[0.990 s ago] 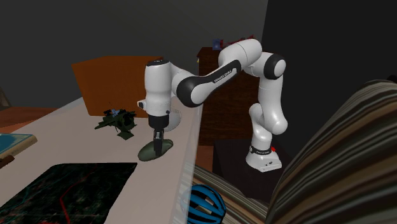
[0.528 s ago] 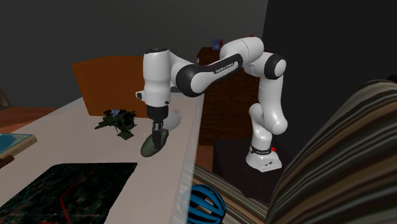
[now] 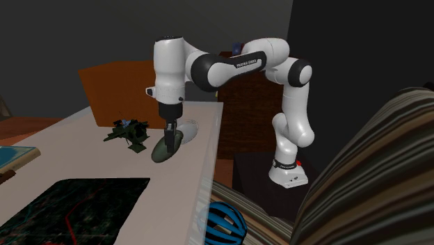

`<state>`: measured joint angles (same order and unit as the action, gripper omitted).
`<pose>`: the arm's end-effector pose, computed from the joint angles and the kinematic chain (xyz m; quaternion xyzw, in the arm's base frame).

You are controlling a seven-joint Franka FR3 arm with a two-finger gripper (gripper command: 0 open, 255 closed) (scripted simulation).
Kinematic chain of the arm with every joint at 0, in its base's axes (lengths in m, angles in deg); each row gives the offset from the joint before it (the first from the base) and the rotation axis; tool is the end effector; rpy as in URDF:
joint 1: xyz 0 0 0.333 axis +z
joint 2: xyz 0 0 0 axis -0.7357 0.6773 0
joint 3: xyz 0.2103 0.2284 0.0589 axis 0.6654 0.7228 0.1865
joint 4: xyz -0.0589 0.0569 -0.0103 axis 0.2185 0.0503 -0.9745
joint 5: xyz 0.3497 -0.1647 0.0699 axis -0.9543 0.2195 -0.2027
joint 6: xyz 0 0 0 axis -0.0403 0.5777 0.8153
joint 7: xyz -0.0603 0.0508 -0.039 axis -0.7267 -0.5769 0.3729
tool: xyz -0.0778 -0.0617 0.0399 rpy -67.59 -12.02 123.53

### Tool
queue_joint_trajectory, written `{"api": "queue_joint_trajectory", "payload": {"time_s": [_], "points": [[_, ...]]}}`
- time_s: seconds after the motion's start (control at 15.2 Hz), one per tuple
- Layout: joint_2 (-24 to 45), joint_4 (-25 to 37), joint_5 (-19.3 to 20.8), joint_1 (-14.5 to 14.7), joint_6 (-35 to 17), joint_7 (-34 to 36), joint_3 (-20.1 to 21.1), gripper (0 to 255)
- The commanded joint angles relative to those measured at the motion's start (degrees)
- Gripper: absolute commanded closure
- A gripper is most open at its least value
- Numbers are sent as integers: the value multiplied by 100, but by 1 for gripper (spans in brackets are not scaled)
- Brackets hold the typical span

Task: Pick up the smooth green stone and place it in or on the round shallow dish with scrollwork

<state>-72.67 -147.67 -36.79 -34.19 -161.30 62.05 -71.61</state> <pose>0.5562 0.2397 0.5881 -0.9981 -0.0344 -0.0496 0.0092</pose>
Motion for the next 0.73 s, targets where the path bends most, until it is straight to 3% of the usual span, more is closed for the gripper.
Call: {"api": "queue_joint_trajectory", "payload": {"time_s": [0.0, 0.59, 0.66], "points": [[33, 206, 6, 6, 173, 1, 3, 255], [257, 1200, 53, 44, 947, 11, 18, 255], [114, 1018, 5, -43, 901, -119, -34, 255]]}}
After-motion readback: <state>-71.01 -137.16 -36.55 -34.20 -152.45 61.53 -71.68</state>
